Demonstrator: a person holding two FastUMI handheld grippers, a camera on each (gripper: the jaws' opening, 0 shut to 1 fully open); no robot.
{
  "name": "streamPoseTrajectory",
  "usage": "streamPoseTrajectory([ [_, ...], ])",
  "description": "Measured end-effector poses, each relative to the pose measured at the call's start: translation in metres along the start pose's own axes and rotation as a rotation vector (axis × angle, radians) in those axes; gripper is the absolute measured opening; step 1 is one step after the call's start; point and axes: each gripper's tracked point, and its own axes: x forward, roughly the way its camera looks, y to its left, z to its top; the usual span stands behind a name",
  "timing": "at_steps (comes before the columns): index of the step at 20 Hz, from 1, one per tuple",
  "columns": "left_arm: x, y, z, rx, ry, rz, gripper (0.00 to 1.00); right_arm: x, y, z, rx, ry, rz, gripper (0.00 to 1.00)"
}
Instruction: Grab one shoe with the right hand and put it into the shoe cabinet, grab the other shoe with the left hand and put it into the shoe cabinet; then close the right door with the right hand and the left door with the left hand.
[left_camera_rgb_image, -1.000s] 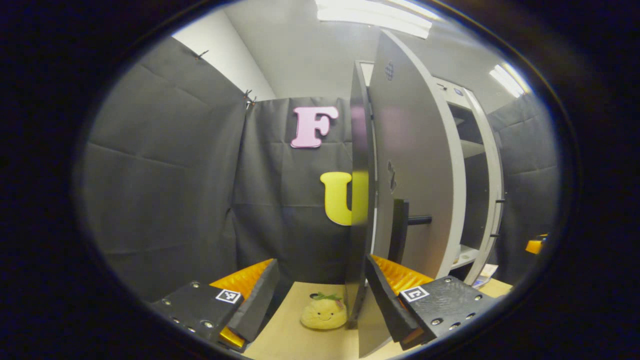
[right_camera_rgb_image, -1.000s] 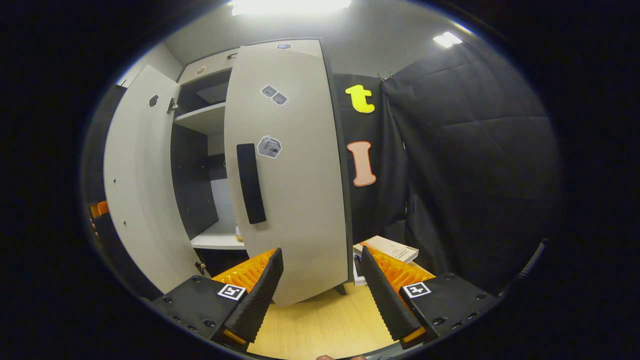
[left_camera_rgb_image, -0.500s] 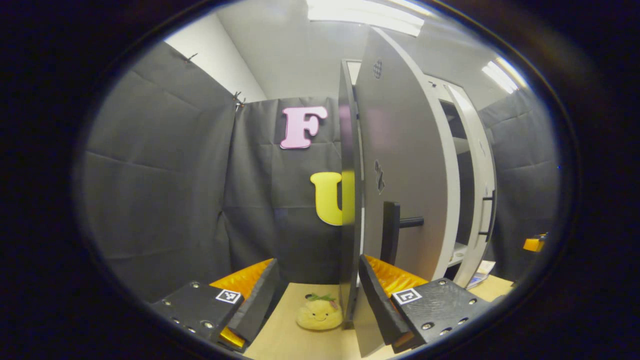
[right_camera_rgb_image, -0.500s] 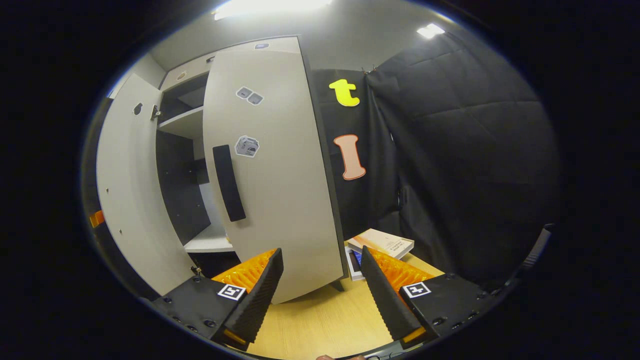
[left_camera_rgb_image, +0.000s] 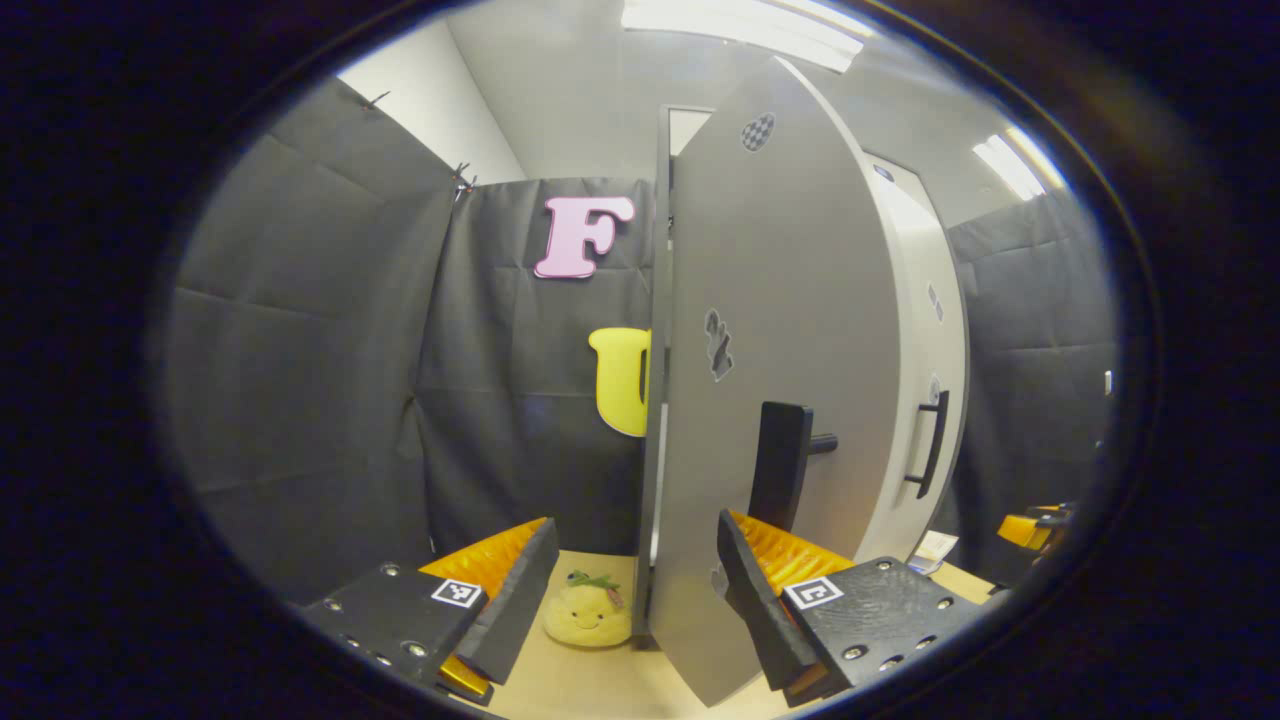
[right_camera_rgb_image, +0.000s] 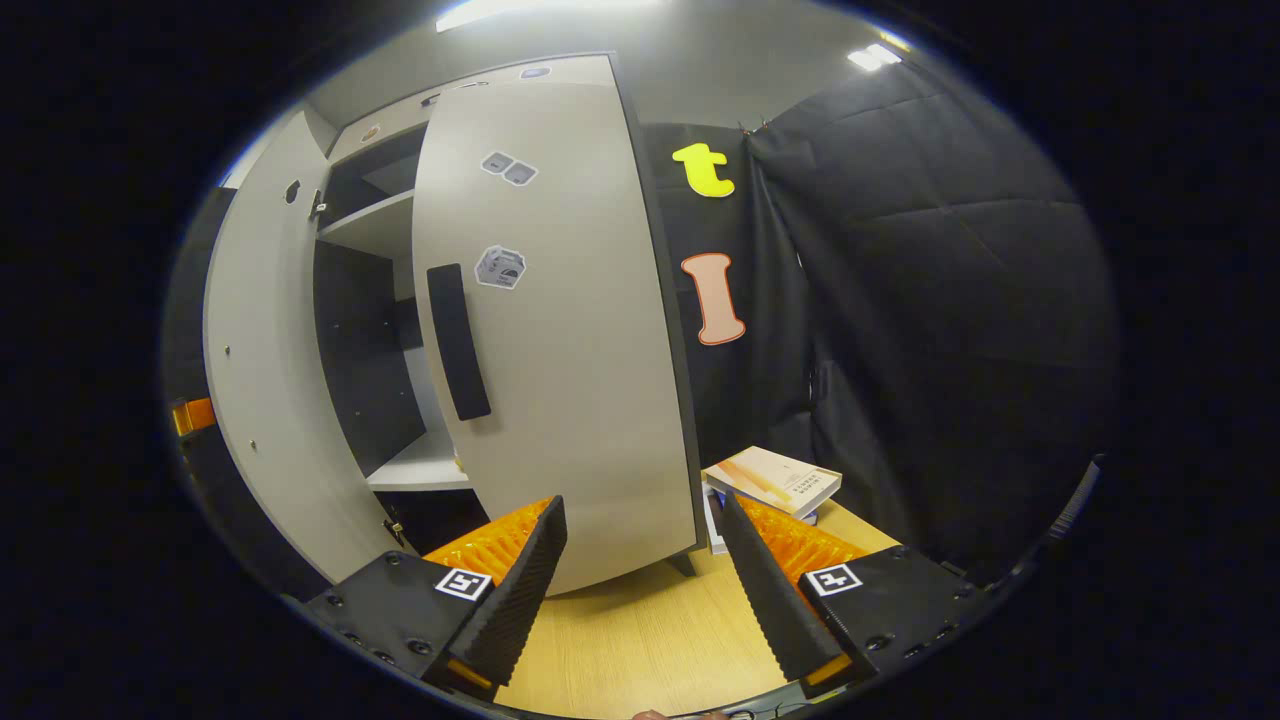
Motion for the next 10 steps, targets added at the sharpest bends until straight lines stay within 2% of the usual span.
streamPoseTrajectory([
  [6, 0.023, -0.052, -0.029, -0.118, 0.063, 0.026, 0.89, 0.016, -0.029, 0.017, 0.018, 0.011, -0.03, 0.98],
  [7, 0.026, -0.064, -0.033, -0.123, 0.071, 0.019, 0.93, 0.019, -0.035, 0.021, 0.025, 0.01, -0.031, 0.98],
  [8, 0.029, -0.079, -0.035, -0.117, 0.077, 0.002, 0.89, 0.024, -0.04, 0.025, 0.03, 0.008, -0.031, 0.98],
  [10, 0.038, -0.111, -0.036, -0.089, 0.085, -0.029, 0.93, 0.031, -0.054, 0.027, 0.032, 0.007, -0.034, 0.98],
])
